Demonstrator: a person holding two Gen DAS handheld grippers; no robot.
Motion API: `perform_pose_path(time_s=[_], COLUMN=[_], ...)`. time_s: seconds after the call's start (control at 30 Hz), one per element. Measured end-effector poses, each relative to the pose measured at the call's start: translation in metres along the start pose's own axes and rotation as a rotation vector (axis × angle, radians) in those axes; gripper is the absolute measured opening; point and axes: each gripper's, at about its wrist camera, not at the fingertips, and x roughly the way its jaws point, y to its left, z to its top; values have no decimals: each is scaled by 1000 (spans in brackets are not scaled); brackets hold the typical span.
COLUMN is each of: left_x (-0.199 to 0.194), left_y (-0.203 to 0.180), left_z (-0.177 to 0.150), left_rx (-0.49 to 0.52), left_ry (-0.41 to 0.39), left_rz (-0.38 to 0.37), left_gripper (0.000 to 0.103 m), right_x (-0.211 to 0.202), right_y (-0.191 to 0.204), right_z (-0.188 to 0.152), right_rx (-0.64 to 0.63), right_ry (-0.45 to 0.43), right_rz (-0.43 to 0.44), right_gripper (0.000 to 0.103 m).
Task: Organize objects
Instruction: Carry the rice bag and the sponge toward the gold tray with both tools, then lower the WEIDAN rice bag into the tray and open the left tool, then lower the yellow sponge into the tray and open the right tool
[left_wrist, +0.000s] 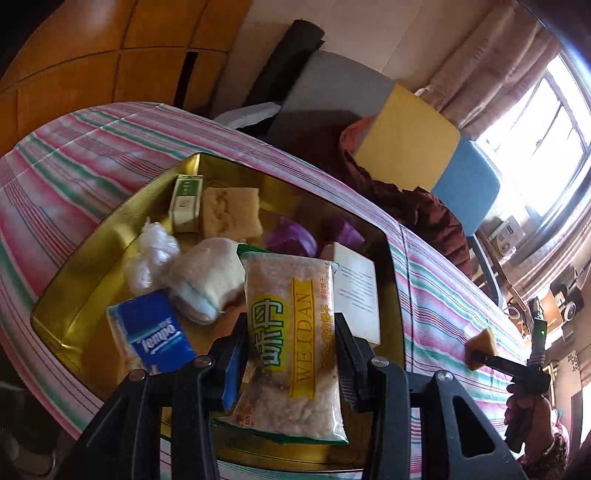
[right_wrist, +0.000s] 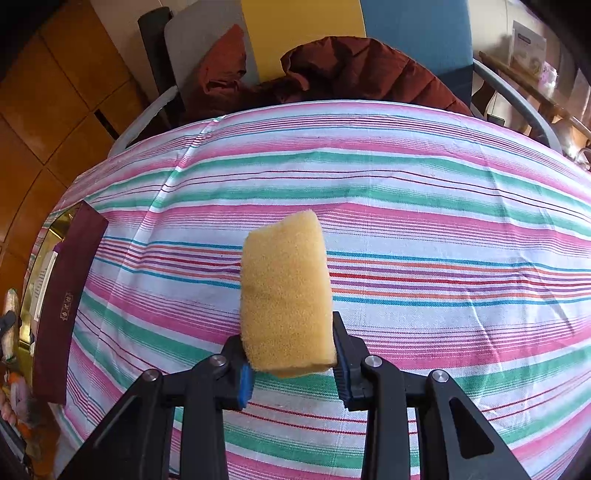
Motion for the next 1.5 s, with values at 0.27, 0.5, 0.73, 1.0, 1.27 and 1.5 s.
perform_pose_path(time_s=[0.27,0.5,0.73,1.0,1.27,1.5], left_x=[6,16,22,-5,5,-27], left_y=[22,35,25,25,13,23], left_z=[-3,-1,2,-4,-2,6], left_rx=[-22,-58,17,-22,88,15], left_ry=[19,30,55,-72,-14,-137], left_rz=[67,165,186,146,85,120], left_gripper=[43,43,49,49,49,51], right_x=[-8,-13,-18,-28,-46,-64], right_y=[4,19,23,39,87,164], right_z=[3,4,5,3,-9,-32], right_rx=[-10,-62,-81,-145,-300,-413], right_ry=[-44,-83,-113,-168,-213,-166], right_rz=[26,44,64,105,253,407], right_gripper=[35,35,35,35,35,35])
